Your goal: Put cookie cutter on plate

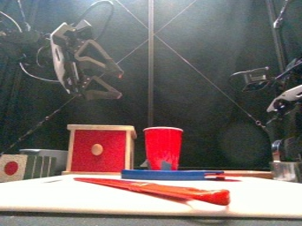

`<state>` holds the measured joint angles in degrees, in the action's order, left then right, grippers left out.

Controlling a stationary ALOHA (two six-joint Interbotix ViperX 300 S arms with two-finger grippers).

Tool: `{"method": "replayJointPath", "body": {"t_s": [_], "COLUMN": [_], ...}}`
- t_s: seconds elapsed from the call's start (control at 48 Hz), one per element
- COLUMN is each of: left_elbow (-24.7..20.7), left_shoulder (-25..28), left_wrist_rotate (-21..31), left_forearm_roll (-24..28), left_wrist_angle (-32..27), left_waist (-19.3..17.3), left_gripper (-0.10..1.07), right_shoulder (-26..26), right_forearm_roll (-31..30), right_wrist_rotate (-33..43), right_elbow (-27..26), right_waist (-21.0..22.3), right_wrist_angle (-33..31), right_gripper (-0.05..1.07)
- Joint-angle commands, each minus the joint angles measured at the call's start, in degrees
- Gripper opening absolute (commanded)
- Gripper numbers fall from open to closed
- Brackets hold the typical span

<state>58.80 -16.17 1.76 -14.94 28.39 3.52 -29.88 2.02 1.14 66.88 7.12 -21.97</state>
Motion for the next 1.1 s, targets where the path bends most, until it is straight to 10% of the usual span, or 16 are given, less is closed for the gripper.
{"method": "replayJointPath", "body": {"t_s": [0.0,0.208,0.438,1.083], "left_elbow": [-0.7,-0.7,-0.8,-0.8], "left_shoulder": [-0.1,-0.1,-0.1,-0.1], "left_wrist_rotate": [0.0,0.0,0.0,-0.1], "left_forearm_roll": [0.0,0.1,0.0,0.0], "left_wrist_angle": [0.6,0.5,0.5,0.6], "left_waist": [0.1,0.1,0.1,0.1], "left_gripper": [0.97,0.97,0.97,0.97], "right_shoulder": [-1.5,-4.5,-3.1,17.6], "right_forearm_roll": [-0.2,-0.4,-1.0,-1.8], "right_wrist_rotate": [-0.1,-0.2,-0.1,-0.1], "right_elbow": [-1.8,-6.0,-10.2,-18.0], "right_waist": [0.3,1.6,13.4,21.4], "right_wrist_angle": [0.2,0.5,9.8,9.1], "right_gripper": [0.37,0.33,0.34,0.64]}}
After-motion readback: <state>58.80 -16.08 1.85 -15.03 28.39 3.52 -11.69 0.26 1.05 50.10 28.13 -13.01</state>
